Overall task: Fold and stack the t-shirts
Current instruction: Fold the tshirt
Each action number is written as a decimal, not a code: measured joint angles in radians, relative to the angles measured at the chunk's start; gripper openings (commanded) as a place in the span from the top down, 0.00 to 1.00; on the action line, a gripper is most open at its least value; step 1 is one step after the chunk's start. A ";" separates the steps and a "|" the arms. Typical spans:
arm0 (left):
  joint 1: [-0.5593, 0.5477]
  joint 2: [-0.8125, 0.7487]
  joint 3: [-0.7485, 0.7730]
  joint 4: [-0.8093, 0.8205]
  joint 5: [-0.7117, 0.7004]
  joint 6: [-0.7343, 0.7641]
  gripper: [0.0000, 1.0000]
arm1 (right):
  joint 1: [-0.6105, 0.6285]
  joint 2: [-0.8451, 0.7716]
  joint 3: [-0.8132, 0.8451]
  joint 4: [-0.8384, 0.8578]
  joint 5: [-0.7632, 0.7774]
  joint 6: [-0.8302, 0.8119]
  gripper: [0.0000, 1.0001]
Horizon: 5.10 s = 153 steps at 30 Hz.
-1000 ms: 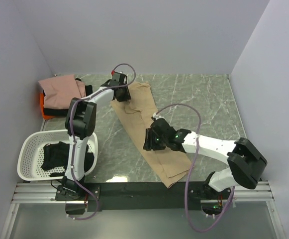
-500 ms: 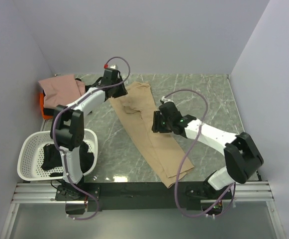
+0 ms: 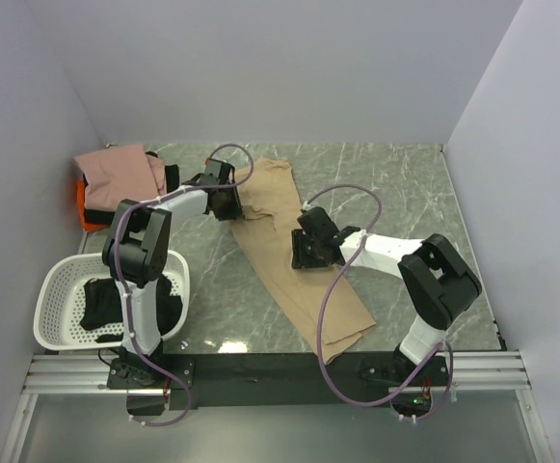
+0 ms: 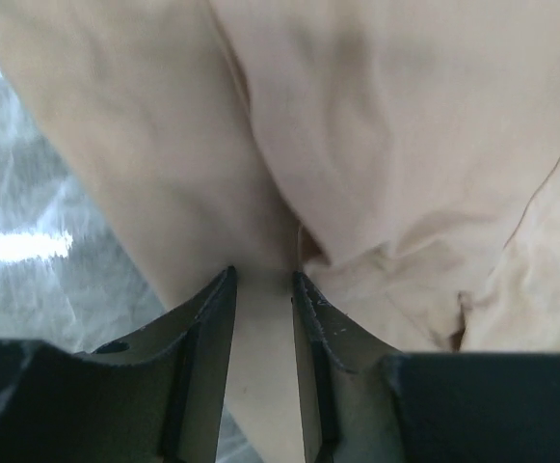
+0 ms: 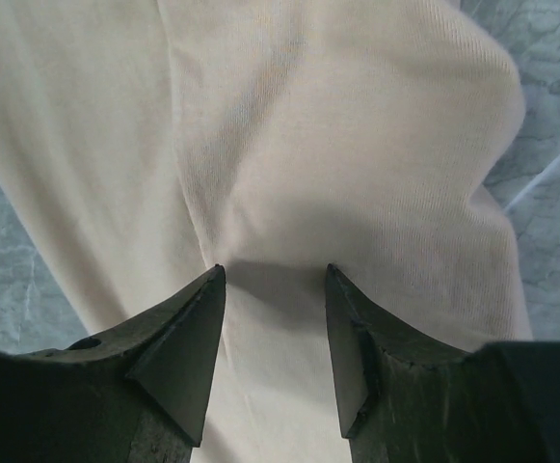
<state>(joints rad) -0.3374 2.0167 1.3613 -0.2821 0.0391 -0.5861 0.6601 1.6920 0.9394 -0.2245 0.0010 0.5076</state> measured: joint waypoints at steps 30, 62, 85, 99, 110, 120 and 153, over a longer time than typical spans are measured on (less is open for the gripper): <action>-0.003 0.400 0.611 -0.084 0.070 0.007 0.63 | 0.051 0.093 0.067 0.092 -0.115 0.102 0.48; -0.009 0.357 0.539 0.029 0.104 0.001 0.62 | -0.089 0.096 0.094 0.064 -0.158 0.033 0.47; -0.323 -0.622 -0.654 0.078 -0.138 -0.199 0.63 | 0.360 -0.448 -0.242 -0.138 0.131 0.182 0.47; -0.360 -0.765 -0.799 0.097 -0.143 -0.292 0.63 | 0.499 -0.215 -0.158 -0.186 0.195 0.247 0.49; -0.362 -0.828 -0.819 0.085 -0.143 -0.294 0.62 | 0.518 -0.180 -0.117 -0.247 0.220 0.264 0.82; -0.362 -0.851 -0.834 0.075 -0.142 -0.295 0.62 | 0.522 -0.184 -0.115 -0.262 0.220 0.262 1.00; -0.365 -0.828 -0.840 0.099 -0.088 -0.292 0.62 | 0.548 -0.282 -0.149 -0.386 0.214 0.209 0.62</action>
<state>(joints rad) -0.7021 1.1885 0.5209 -0.1833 -0.0486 -0.8783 1.2079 1.4105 0.7906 -0.6106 0.2146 0.7170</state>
